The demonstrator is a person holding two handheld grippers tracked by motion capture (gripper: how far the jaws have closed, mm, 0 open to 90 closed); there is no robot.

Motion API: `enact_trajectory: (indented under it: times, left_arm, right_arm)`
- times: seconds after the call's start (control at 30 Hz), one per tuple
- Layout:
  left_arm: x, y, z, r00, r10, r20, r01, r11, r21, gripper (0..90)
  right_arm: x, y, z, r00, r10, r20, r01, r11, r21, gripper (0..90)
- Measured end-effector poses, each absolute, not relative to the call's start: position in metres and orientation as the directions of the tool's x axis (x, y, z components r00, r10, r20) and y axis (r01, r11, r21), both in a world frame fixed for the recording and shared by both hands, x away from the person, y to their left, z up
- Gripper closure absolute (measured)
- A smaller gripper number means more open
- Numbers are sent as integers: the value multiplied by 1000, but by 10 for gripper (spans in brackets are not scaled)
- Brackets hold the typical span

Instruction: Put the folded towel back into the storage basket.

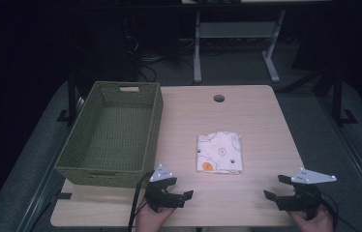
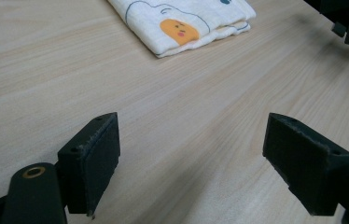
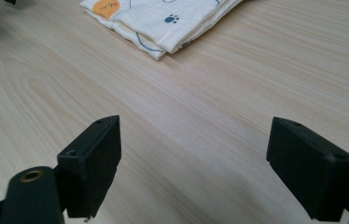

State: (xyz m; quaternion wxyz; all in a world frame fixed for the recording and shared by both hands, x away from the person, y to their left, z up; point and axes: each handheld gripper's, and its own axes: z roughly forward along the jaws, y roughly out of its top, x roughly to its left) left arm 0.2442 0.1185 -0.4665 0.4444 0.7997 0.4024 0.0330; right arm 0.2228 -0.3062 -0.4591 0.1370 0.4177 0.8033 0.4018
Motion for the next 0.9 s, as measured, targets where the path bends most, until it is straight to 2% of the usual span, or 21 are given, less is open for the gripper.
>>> enact_trajectory:
  times: [0.57, 0.9]
  left_arm:
    - [239, 114, -464, 687, 666, -290, 597, -290, 748, 189]
    - [248, 104, -452, 702, 657, -274, 575, -297, 762, 189]
  right_arm:
    - [233, -289, -462, -640, 759, 118, 562, 359, 745, 175]
    - [255, -279, -455, -667, 735, 122, 560, 387, 733, 193]
